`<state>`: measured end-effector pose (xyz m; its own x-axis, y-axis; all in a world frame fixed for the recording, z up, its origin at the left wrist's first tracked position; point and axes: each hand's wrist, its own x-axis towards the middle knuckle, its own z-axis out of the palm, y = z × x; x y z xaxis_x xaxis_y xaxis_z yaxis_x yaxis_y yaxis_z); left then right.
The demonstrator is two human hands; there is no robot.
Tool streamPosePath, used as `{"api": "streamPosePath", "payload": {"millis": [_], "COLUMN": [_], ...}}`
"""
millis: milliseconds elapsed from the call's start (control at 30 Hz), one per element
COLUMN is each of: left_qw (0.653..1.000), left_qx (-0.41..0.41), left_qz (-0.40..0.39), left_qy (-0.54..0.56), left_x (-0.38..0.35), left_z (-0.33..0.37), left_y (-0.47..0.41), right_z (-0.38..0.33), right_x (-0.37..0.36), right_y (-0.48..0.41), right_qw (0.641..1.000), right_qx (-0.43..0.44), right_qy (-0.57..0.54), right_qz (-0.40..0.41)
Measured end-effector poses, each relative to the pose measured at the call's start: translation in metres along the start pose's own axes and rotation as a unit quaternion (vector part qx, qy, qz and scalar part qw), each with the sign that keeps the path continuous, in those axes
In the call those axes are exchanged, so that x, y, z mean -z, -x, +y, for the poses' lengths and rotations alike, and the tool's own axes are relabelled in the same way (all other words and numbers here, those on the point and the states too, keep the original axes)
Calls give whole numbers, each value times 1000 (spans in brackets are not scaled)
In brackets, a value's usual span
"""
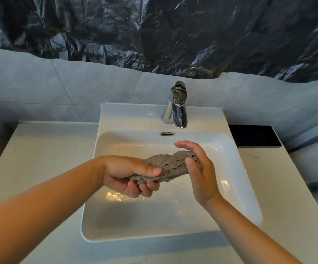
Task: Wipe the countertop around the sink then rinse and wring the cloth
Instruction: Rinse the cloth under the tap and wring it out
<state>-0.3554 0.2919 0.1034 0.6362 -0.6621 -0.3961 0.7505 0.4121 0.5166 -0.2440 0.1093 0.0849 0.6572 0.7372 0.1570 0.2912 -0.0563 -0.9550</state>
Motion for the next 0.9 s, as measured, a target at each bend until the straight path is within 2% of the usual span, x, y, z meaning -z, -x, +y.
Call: {"api": "streamPosePath", "payload": {"millis": [100,167,233,333,467,567,667,700,733,767,800,833,867,900], "left_qw": [998,989,959,876,716,598,537,537,562,618,701,794,871,923], "left_qx": [42,69,73,49,67,71,13,-10,-27,-45,-66,-82,-91,-95], "left_qz": [-10,63,181,323,438,466,470,474,480,483,471,437,383,321], "left_qy": [-47,-117,-206,-354,-540,-648,-700,-698,-673,-619,-532,-415,-293,-190], "left_x": [-6,-15,-25,-33,-33,-30,-26,-24,-23,-22,-21,-20,-21,-20], "left_z": [4,9,14,16,6,-2,-9,-10,-10,-8,-5,-2,0,1], "left_y": [-2,-2,-3,-9,-18,-24,-31,-32,-31,-28,-24,-19,-14,-9], "right_z": [-9,-9,-3,6,8,4,-2,-5,-6,-8,-9,-11,-12,-12], "right_x": [-18,-21,-20,-24,-32,-30,-20,-16,-11,-7,-3,2,6,10], "right_y": [-9,-16,-21,-24,-27,-37,-50,-52,-55,-55,-52,-46,-37,-25], "right_qw": [997,996,997,994,975,944,895,888,892,907,926,948,967,981], "right_qx": [41,56,30,-88,-209,-303,-382,-390,-378,-341,-289,-233,-186,-138], "right_qy": [-10,23,45,61,69,95,131,140,153,171,182,172,137,102], "right_qz": [72,72,46,27,-38,-93,-190,-201,-194,-177,-158,-134,-110,-85]}}
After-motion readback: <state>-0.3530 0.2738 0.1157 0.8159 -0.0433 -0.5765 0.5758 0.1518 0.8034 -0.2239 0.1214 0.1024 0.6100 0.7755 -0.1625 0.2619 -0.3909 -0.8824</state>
